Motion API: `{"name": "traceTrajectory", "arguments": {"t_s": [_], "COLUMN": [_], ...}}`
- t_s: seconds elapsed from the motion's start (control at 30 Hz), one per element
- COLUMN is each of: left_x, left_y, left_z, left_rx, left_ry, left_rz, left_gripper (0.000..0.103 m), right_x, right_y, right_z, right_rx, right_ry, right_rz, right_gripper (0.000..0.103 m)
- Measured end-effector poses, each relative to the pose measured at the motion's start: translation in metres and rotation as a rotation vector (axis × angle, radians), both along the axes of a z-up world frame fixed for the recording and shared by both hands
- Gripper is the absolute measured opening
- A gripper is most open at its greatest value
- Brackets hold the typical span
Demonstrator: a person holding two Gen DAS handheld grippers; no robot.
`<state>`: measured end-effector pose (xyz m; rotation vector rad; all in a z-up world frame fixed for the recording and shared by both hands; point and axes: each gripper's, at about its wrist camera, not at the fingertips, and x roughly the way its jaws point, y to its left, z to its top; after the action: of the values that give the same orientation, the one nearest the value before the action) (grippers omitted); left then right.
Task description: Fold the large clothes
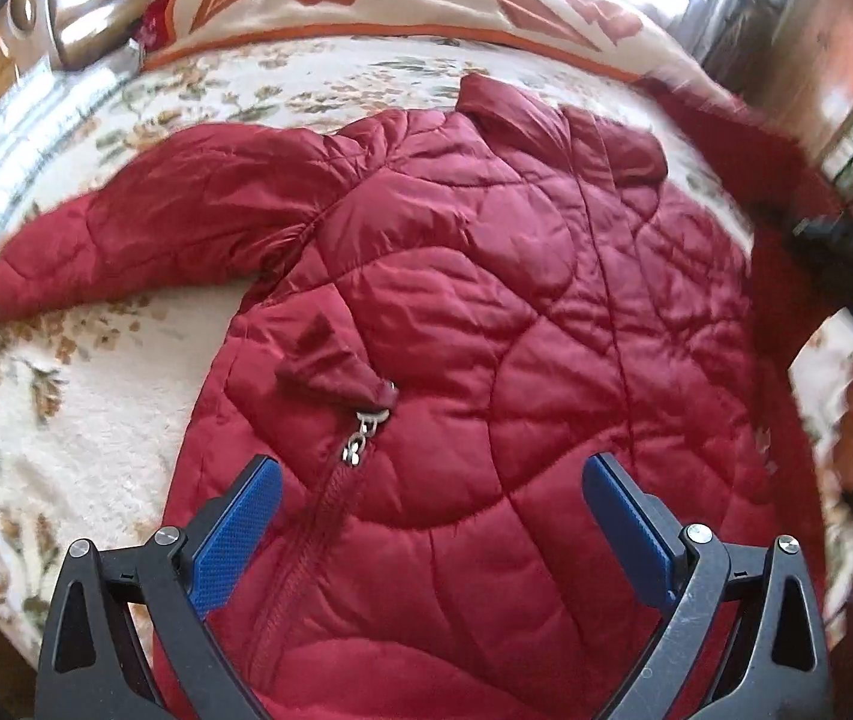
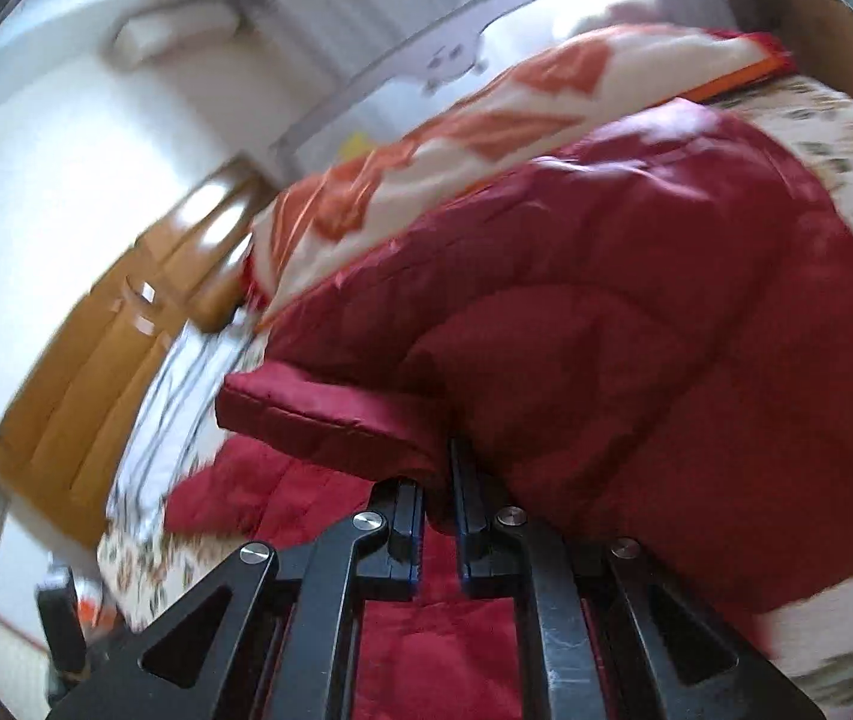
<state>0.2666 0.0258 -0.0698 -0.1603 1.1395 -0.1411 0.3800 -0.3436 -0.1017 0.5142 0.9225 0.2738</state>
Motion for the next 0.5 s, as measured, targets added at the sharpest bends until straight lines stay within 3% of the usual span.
{"name": "traceTrajectory", "arguments": {"t_s": [0.13, 0.3, 0.33, 0.5], "left_x": [0.024, 0.057, 0.064, 0.105], "left_y": [0.029, 0.050, 0.051, 0.051], "left_z": [-0.007, -0.021, -0.024, -0.047], "left_rx": [-0.202, -0.301, -0.323, -0.463], "left_ry": [0.049, 0.078, 0.085, 0.149], "left_rz": [0.012, 0.011, 0.008, -0.007], "left_gripper": [0.101, 0.100, 0.100, 0.100], "right_x": [0.011, 0.014, 0.009, 0.003], "right_y": [0.052, 0.104, 0.109, 0.136], "right_z": [-0.023, -0.044, -0.047, -0.067], "right_rx": [-0.056, -0.137, -0.143, -0.163], "right_ry": [0.046, 0.091, 0.103, 0.148], "right_rz": [0.115, 0.227, 0.245, 0.318], "right_gripper": [0.007, 0.008, 0.013, 0.017]}}
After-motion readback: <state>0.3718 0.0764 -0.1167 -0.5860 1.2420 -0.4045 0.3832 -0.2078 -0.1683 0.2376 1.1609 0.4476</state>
